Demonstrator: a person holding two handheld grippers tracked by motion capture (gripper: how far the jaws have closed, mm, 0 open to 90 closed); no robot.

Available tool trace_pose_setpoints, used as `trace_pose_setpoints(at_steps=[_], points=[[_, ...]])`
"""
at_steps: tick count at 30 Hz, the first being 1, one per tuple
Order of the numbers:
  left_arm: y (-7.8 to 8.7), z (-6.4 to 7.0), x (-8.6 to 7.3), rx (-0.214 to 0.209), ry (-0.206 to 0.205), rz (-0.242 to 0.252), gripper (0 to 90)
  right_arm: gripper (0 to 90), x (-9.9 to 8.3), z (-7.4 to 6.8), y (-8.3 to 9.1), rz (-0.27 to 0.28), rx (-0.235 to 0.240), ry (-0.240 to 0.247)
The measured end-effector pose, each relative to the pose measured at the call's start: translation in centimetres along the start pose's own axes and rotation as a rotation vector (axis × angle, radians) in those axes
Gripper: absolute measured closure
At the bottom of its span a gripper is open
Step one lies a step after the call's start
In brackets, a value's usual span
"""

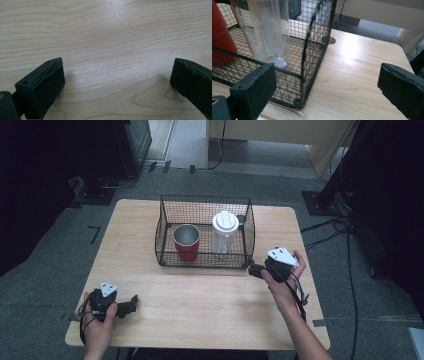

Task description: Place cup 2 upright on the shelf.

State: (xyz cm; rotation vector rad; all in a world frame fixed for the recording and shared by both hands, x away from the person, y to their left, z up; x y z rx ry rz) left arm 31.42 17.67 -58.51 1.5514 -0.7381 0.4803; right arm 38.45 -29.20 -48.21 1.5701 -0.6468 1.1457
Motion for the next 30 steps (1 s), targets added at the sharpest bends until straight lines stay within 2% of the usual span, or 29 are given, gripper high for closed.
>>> trace_pose_setpoints(at_steps=[24, 30], points=[[0.0, 0.0, 0.0, 0.0, -0.002, -0.001, 0.0, 2.1, -5.7, 4.2, 2.2, -0.064, -0.043, -0.097], [0.0, 0.0, 0.0, 0.0, -0.002, -0.001, 0.0, 2.1, -7.7, 5.4, 2.9, -0.104, -0.06, -0.126]])
Point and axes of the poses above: each handheld gripper's, and its own axes: y roughly backward along the jaws, x roughly out of its top, z roughly to its right, the point moved 9 cm from there along -y, roughly forward along the jaws, and after that the axes turned 9 degrees about x, right-handed, at the moved point
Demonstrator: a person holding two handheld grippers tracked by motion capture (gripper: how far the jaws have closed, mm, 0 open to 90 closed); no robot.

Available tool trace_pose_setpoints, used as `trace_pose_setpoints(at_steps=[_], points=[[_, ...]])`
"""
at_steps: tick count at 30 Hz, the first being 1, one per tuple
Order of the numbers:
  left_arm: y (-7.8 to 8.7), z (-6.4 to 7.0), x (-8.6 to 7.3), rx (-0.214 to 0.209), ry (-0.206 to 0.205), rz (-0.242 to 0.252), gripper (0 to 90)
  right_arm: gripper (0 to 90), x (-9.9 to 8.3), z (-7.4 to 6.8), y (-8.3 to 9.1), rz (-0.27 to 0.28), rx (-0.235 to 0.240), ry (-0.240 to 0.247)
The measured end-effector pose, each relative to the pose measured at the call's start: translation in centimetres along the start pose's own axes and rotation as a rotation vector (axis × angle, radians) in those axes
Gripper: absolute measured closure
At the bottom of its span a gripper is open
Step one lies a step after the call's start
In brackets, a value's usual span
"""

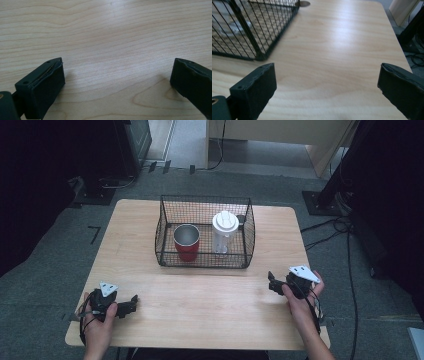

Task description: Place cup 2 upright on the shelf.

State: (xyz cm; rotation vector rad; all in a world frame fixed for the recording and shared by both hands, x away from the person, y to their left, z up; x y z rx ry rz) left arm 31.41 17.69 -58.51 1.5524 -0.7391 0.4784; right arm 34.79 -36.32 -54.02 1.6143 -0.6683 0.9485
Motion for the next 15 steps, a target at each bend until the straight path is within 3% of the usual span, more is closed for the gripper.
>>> trace_pose_setpoints(at_steps=[7, 15], points=[[0.0, 0.0, 0.0, 0.0, -0.003, -0.001, 0.0, 2.0, -2.1, 1.3, 0.7, -0.042, -0.007, -0.045], [0.0, 0.0, 0.0, 0.0, -0.002, -0.001, 0.0, 2.1, -5.2, 2.1, 1.4, -0.133, -0.033, -0.055]])
Point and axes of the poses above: each handheld gripper's, and its own axes: y roughly backward along the jaws, x roughly out of its top, z roughly to its right, the point moved 9 cm from there along -y, roughly forward along the jaws, and after that the axes turned 9 degrees about x, right-handed, at the moved point
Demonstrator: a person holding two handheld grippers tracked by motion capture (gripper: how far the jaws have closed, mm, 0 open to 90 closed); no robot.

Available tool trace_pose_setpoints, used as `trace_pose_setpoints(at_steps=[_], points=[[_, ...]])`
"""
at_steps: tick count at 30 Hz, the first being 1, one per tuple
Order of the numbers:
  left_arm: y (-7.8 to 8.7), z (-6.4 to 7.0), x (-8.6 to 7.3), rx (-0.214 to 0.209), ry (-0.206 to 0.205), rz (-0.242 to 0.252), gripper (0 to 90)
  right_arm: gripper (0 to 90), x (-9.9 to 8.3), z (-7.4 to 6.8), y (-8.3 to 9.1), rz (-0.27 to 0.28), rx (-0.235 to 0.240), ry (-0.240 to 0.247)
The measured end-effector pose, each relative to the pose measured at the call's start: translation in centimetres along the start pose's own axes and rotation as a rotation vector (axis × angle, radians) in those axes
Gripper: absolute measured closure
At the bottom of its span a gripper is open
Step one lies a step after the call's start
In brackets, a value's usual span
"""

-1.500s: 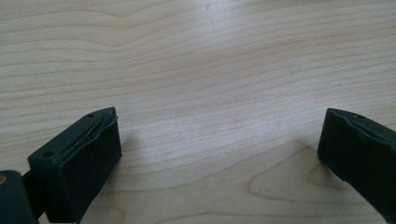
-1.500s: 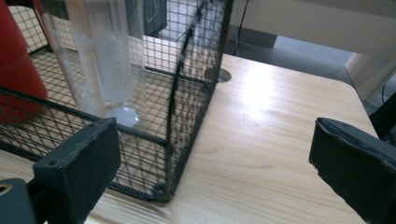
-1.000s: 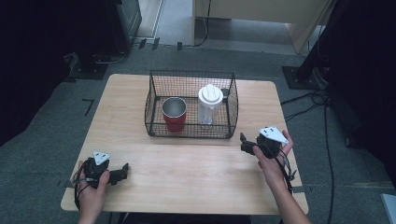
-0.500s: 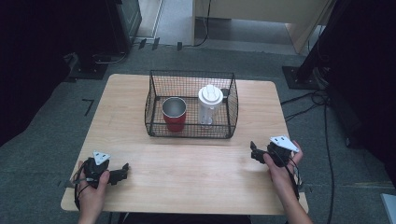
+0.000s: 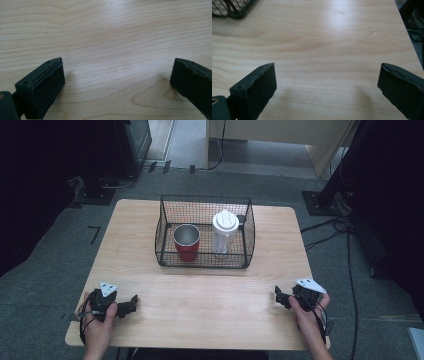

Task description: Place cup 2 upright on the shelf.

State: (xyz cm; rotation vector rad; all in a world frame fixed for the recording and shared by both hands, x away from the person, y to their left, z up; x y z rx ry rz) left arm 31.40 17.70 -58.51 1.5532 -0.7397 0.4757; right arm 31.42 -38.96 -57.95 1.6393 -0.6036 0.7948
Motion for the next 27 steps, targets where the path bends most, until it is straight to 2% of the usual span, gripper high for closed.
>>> trace_pose_setpoints(at_steps=[2, 4, 7, 10, 12, 27], points=[[0.0, 0.0, 0.0, 0.0, 0.002, 0.001, 0.0, 2.1, -0.6, 0.4, 0.2, -0.019, -0.01, -0.007], [0.0, 0.0, 0.0, 0.0, 0.0, 0.0, 0.0, 2.1, -0.8, 0.7, 0.5, -0.016, -0.017, -0.015], [0.0, 0.0, 0.0, 0.0, 0.001, 0.0, 0.0, 2.1, -1.4, 1.0, 0.9, -0.046, -0.032, -0.004], [0.0, 0.0, 0.0, 0.0, 0.0, 0.0, 0.0, 1.6, -1.9, 1.1, 1.1, -0.07, -0.009, 0.0], [0.0, 0.0, 0.0, 0.0, 0.0, 0.0, 0.0, 0.7, -2.1, 1.2, 1.1, -0.079, 0.013, -0.021], [0.0, 0.0, 0.0, 0.0, 0.0, 0.0, 0.0, 0.0, -1.9, 1.1, 0.8, -0.088, 0.03, -0.009]])
Point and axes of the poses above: each handheld gripper's, and its own axes: y roughly backward along the jaws, x roughly out of its top, z roughly to its right, the point moved 9 cm from there along -y, roughly forward along the jaws, and after that the axes turned 9 degrees about x, right-handed, at the moved point
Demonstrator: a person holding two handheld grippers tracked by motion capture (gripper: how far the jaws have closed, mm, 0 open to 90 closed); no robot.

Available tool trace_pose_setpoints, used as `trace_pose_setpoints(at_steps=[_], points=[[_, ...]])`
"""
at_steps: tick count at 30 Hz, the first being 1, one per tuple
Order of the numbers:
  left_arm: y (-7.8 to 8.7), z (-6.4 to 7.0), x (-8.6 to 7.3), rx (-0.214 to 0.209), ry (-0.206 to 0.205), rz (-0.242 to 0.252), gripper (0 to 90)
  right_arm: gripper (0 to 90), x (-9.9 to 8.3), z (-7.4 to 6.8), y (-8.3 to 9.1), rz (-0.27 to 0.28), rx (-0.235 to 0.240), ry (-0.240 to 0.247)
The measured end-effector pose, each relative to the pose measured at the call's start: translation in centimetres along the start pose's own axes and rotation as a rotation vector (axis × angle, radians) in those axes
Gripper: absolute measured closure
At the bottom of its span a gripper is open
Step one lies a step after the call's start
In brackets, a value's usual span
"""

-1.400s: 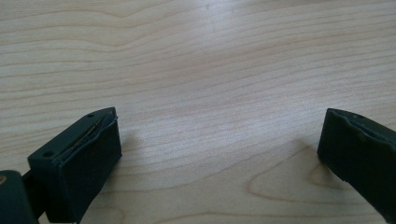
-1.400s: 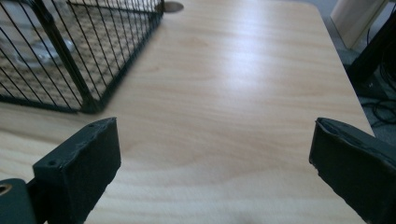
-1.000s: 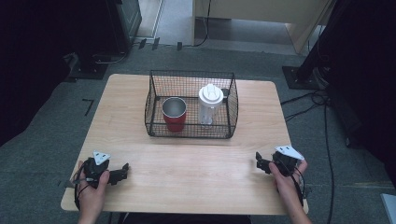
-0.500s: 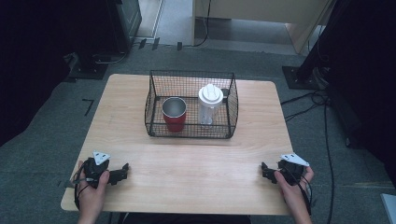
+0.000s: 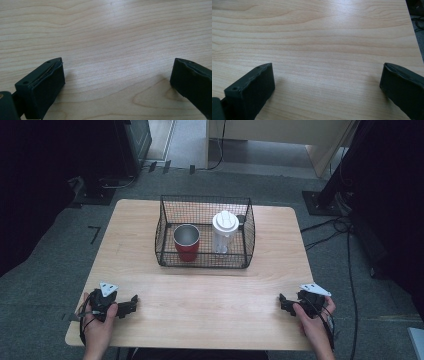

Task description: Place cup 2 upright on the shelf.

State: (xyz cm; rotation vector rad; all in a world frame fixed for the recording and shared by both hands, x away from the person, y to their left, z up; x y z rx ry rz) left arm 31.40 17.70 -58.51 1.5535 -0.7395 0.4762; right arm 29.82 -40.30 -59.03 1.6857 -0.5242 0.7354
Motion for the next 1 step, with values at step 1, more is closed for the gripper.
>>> trace_pose_setpoints(at_steps=[1], points=[[-0.01, 0.01, 0.01, 0.0, 0.002, 0.001, 0.0, 0.0, 0.05, 0.0, -0.06, -0.001, 0.001, 0.001]])
Point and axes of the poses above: each handheld gripper's, and its own axes: y roughly backward along the jaws, x roughly out of its top, z roughly to its right, the point moved 9 cm from there along -y, roughly forward along the jaws, and after that the axes turned 9 degrees about x, right-handed, at the moved point
